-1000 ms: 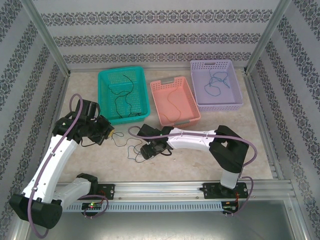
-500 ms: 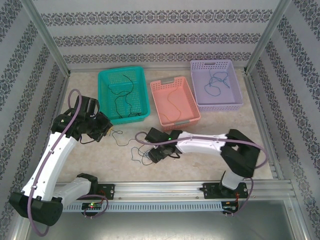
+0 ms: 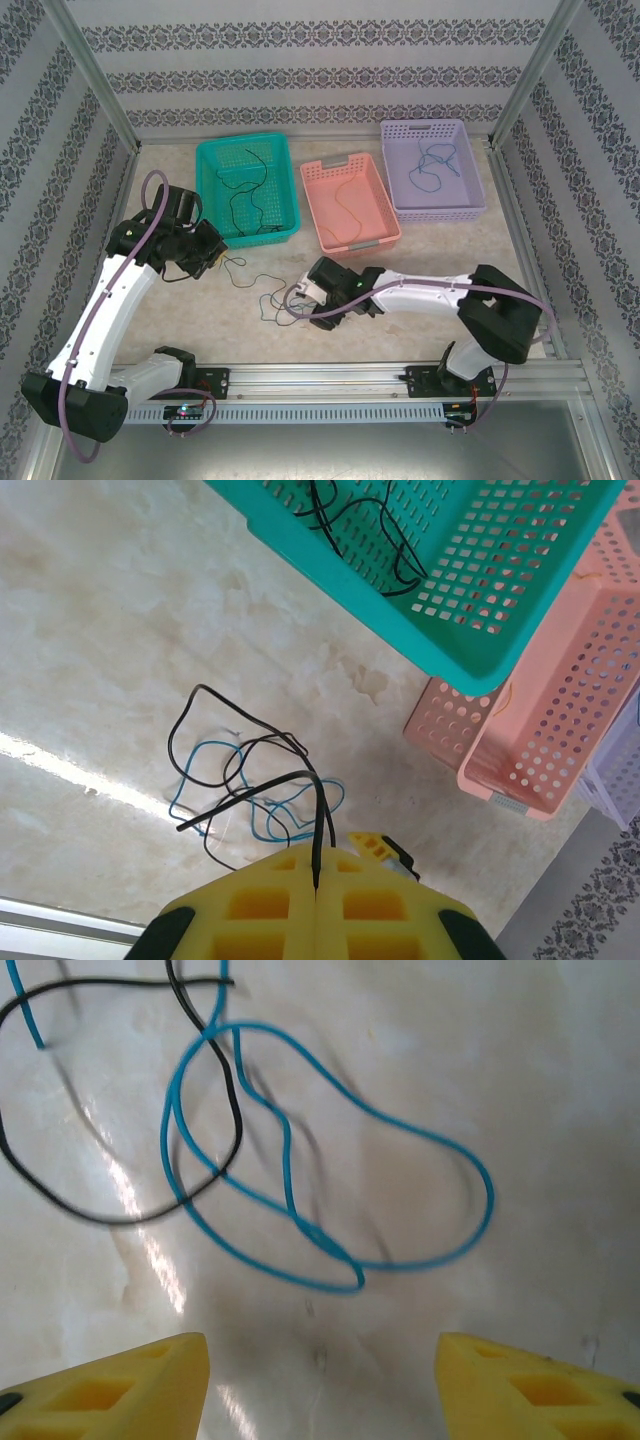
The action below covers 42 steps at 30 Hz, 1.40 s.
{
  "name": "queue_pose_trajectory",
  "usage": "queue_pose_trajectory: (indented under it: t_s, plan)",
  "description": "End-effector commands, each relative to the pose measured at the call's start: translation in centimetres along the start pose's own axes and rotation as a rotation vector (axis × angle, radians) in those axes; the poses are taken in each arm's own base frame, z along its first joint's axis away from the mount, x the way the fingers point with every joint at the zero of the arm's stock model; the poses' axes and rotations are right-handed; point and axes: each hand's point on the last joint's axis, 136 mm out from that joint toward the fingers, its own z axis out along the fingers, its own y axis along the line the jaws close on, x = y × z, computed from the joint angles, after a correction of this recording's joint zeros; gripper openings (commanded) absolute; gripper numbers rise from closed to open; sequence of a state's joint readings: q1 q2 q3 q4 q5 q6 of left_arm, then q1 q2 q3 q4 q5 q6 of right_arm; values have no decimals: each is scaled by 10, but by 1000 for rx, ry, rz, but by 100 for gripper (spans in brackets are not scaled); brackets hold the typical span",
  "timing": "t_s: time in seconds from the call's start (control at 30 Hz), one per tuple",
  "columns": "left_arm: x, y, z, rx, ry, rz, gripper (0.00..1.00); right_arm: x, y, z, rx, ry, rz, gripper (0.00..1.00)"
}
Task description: Untangle the cables
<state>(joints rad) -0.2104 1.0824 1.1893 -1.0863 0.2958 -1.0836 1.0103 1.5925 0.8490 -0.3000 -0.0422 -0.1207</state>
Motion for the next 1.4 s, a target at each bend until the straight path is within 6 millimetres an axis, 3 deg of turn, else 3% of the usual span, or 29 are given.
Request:
queue_pose_trajectory:
  t_s: [0.0,0.17,0.3,0.43,0.47,0.57,0.7,0.83,1.0,1.2,1.3,1.37]
  plan:
    - [6,-2,-5,-2,22,44,0,-31,-3,5,19,-58,-99,63]
    - [5,-5,-6,9,18,45,0,-28,-4,24,23,21,-85,58]
    - [-5,-21,-23,50,-40,67,0,-13,-7,30,30,136,-44,23]
    - [-33,-59,-73,161,-228,142,0,7,-24,17,61,204,116,13]
    - [-40,-67,-89,186,-291,155,0,13,-30,12,63,223,181,1]
    - [-61,-80,-131,225,-459,177,0,32,-48,-9,84,278,388,0]
    - [-84,-69,-179,185,-677,137,0,53,-61,-40,121,286,579,0]
    - [-95,-61,-211,196,-827,111,0,80,-67,-54,122,328,727,0]
    - [-98,-60,-215,162,-841,124,0,108,-68,-67,151,398,800,0]
    - [-106,-24,-219,-38,-899,85,0,138,-80,-69,184,480,909,0]
    - [-106,-17,-206,-102,-868,107,0,138,-87,-68,198,489,905,0]
    - [-103,-15,-187,-120,-811,123,0,135,-91,-67,202,488,899,0]
